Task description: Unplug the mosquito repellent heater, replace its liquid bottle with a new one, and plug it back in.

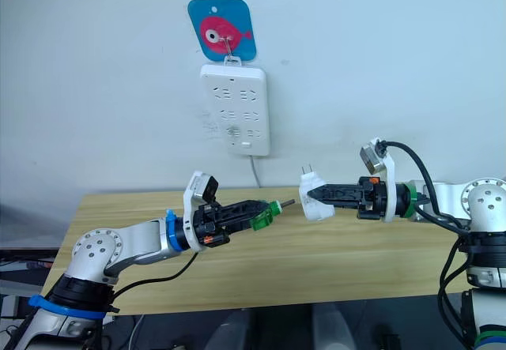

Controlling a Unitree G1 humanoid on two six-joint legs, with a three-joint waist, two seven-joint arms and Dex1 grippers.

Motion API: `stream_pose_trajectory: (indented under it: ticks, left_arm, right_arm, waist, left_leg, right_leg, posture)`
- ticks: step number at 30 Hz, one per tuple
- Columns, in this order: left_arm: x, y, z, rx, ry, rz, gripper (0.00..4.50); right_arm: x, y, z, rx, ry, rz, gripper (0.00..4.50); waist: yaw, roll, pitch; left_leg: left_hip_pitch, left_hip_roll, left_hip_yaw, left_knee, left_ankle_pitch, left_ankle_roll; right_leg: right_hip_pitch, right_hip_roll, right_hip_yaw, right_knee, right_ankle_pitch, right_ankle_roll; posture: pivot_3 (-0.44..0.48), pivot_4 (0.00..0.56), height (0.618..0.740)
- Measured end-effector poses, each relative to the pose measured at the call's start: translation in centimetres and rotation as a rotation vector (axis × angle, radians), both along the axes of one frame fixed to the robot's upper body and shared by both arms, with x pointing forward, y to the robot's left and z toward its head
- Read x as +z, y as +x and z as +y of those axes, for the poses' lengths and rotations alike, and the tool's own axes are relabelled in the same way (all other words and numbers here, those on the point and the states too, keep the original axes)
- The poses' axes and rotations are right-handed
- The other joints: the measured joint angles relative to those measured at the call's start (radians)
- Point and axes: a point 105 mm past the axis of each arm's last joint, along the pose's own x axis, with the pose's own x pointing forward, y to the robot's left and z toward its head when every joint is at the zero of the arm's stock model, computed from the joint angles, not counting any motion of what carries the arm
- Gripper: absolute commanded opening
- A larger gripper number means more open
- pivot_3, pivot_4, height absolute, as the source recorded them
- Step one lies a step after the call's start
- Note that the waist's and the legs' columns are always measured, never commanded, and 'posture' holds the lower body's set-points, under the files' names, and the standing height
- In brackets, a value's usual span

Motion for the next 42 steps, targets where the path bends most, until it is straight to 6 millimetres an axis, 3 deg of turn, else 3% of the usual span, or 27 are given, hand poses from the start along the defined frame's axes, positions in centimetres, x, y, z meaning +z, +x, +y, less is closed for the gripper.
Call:
stream_pose_trajectory:
  ticks: [3,6,9,13,15,22,28,32,35,38,42]
  left_arm:
    - [0.1,-1.0,0.4,-0.033,0.022,-0.025,2.26]
    - [-0.1,-1.6,1.2,-0.029,0.042,-0.033,2.26]
    - [-0.5,-1.8,2.0,-0.006,0.062,-0.034,2.26]
    - [-0.4,-2.5,1.7,-0.022,0.087,-0.077,2.26]
    - [-0.3,-2.7,1.4,-0.033,0.086,-0.094,2.26]
    - [-0.3,-2.9,1.0,-0.028,0.077,-0.1,2.26]
    - [-0.4,-3.1,1.1,-0.019,0.074,-0.104,2.26]
    - [-0.2,-3.3,1.0,-0.025,0.077,-0.115,2.26]
    - [-0.3,-3.3,1.0,-0.024,0.081,-0.117,2.26]
    - [-0.2,-3.2,1.0,-0.026,0.085,-0.127,2.26]
    - [-0.3,-2.7,0.9,-0.009,0.104,-0.172,2.26]
  right_arm:
    - [-0.4,0.8,-0.6,-0.047,-0.012,0.014,2.97]
    - [-2.3,2.7,-3.1,-0.207,-0.167,0.007,2.97]
    - [-6.5,4.7,-7.4,-0.398,-0.526,-0.036,2.97]
    - [-13.0,5.3,-13.3,-0.504,-0.981,-0.057,2.97]
    - [-14.0,5.6,-14.4,-0.519,-1.059,-0.075,2.97]
    - [-15.5,6.1,-15.6,-0.567,-1.146,-0.065,2.97]
    - [-15.7,6.1,-17.0,-0.641,-1.185,-0.044,2.97]
    - [-16.0,5.7,-17.4,-0.657,-1.189,-0.012,4.3]
    - [-16.5,4.8,-17.3,-0.639,-1.179,0.025,4.46]
    - [-15.3,4.8,-16.9,-0.631,-1.161,0.0,4.46]
    - [-12.1,5.4,-17.3,-0.656,-1.16,-0.089,4.46]
  waist:
    - [0.0,0.0,0.0]
    - [0.001,0.0,0.0]
    - [0.005,0.0,0.0]
    - [0.004,0.0,0.0]
    - [0.002,0.001,0.0]
    - [0.005,0.001,0.0]
    - [0.008,0.0,0.0]
    - [0.009,0.0,0.0]
    - [0.007,0.001,0.001]
    - [0.005,0.001,0.001]
    - [0.005,0.002,0.001]
  left_leg:
    - [0.0,0.0,0.0,0.0,0.0,0.0]
    - [0.0,0.0,0.001,0.0,0.0,0.0]
    - [0.0,-0.001,0.002,0.0,0.0,0.0]
    - [0.0,-0.001,0.006,0.0,0.0,-0.001]
    - [0.001,-0.001,0.008,0.0,0.0,-0.001]
    - [0.001,0.0,0.006,-0.001,0.0,-0.001]
    - [0.003,-0.001,0.002,-0.001,0.0,-0.001]
    - [0.003,-0.001,0.002,-0.001,0.0,-0.001]
    - [0.003,-0.001,0.002,-0.001,0.0,-0.001]
    - [0.003,-0.001,0.002,-0.001,0.0,-0.001]
    - [0.003,-0.001,0.002,-0.001,0.0,-0.001]
  right_leg:
    - [0.0,0.0,0.0,0.0,0.0,0.0]
    - [0.0,0.0,0.001,0.0,0.0,0.0]
    - [0.0,0.0,0.0,0.0,0.0,0.0]
    - [-0.001,-0.001,0.002,0.0,0.0,0.0]
    - [-0.001,-0.001,0.004,0.001,0.0,0.0]
    - [-0.001,-0.001,0.004,0.001,0.0,0.0]
    - [0.002,-0.001,0.003,0.0,0.0,0.0]
    - [0.003,-0.001,0.002,0.0,0.0,0.0]
    - [0.002,-0.001,0.003,0.0,0.0,0.0]
    - [0.002,-0.001,0.003,0.0,0.0,0.0]
    - [0.002,-0.001,0.002,-0.001,0.0,0.0]
  posture:
    - [-0.019,0.2,0.74]
    - [-0.017,0.212,0.74]
    - [-0.01,0.214,0.74]
    - [0.006,0.22,0.74]
    - [0.012,0.223,0.74]
    - [0.031,0.227,0.74]
    - [0.034,0.23,0.74]
    - [0.02,0.227,0.74]
    - [0.011,0.224,0.74]
    - [0.004,0.222,0.74]
    - [-0.021,0.22,0.74]
